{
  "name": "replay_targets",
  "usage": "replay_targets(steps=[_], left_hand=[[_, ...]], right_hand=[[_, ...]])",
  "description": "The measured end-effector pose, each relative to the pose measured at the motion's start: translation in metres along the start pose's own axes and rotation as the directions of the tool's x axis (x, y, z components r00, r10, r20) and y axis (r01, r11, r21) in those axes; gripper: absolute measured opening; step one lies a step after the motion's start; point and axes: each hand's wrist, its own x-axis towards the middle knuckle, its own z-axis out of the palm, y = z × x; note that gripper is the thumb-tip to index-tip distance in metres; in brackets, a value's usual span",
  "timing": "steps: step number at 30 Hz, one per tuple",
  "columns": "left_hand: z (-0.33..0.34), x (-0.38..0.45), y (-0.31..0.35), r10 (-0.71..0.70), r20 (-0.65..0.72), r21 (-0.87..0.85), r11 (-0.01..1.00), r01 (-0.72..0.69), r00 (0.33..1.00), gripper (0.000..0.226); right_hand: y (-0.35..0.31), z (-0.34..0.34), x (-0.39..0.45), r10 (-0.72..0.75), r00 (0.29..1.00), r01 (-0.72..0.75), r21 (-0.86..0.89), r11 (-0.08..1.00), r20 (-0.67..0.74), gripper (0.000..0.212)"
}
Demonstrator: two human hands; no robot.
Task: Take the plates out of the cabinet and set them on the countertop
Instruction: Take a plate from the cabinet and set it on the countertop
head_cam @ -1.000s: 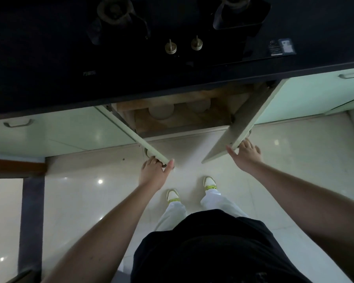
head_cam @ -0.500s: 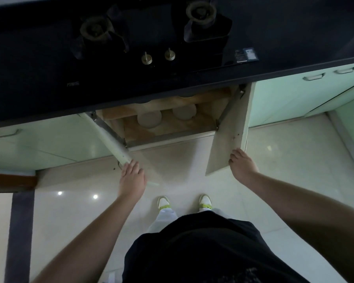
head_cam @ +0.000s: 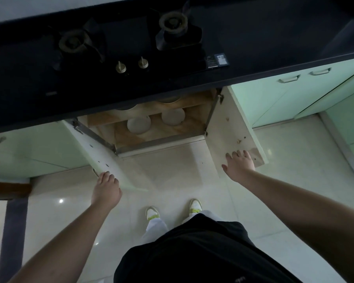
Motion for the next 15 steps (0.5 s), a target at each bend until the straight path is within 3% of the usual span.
replay_targets(steps=[5, 15], left_hand=[[0.003, -0.016, -0.019, -0.018, 0.085, 0.082, 0.997, 0.011, 0.996, 0.053], [0.039, -0.068, -0.075, -0.011, 0.092, 0.112, 0.994, 0.000, 0.996, 0.058]], right_hand=[[-0.029, -0.016, -0.003, -0.085, 0.992, 0.093, 0.076, 0.993, -0.092, 0.057], [-0.143, -0.053, -0.031, -0.220, 0.951, 0.243, 0.082, 0.967, -0.218, 0.061]])
